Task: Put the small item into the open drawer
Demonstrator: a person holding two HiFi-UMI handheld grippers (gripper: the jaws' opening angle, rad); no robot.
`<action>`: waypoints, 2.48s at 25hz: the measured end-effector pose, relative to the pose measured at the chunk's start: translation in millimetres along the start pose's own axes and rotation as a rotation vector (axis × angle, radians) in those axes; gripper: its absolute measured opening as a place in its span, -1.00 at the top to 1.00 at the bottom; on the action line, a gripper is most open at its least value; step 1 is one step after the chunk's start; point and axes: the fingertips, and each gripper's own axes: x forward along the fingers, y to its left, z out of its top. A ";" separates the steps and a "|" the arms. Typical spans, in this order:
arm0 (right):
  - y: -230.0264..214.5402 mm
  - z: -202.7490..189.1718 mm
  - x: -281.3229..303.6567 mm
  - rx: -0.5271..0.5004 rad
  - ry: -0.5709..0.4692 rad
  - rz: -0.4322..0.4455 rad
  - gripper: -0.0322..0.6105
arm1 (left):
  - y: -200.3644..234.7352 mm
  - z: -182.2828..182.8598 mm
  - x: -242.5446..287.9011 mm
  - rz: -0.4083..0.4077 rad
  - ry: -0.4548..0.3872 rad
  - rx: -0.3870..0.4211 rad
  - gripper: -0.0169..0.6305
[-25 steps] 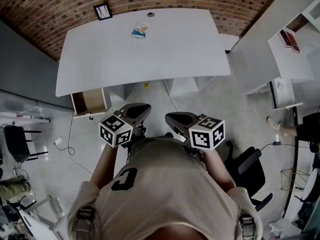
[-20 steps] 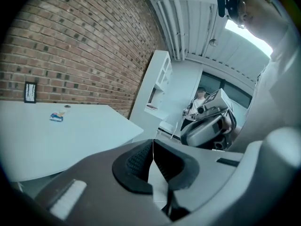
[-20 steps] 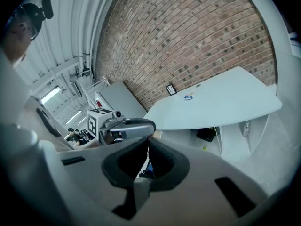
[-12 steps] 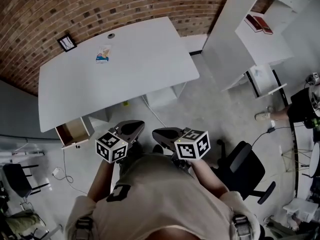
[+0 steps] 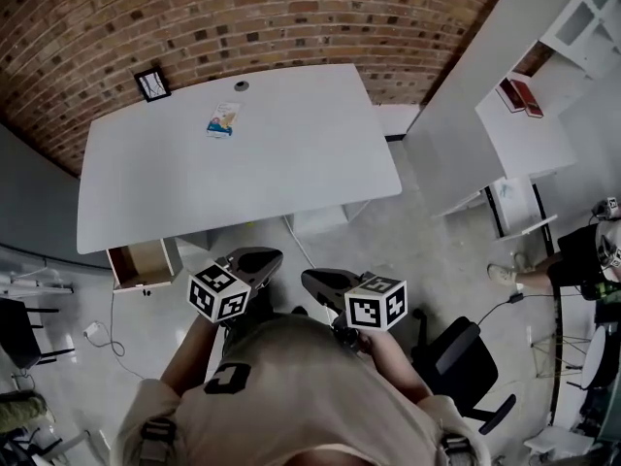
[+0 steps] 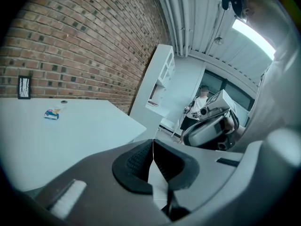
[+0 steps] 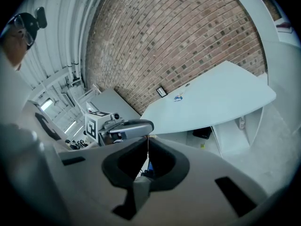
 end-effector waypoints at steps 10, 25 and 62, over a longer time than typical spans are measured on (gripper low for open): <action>0.2 51.3 58.8 -0.053 0.038 -0.015 0.88 | 94.5 26.6 -30.8 0.078 -0.030 -0.029 0.93; -6.3 112.0 163.0 -0.086 0.116 -0.086 0.88 | 295.2 40.0 -84.9 0.340 -0.150 -0.249 0.93; -117.4 167.4 199.7 0.077 0.289 0.054 0.88 | 547.8 32.4 39.5 0.667 -0.205 -0.835 0.32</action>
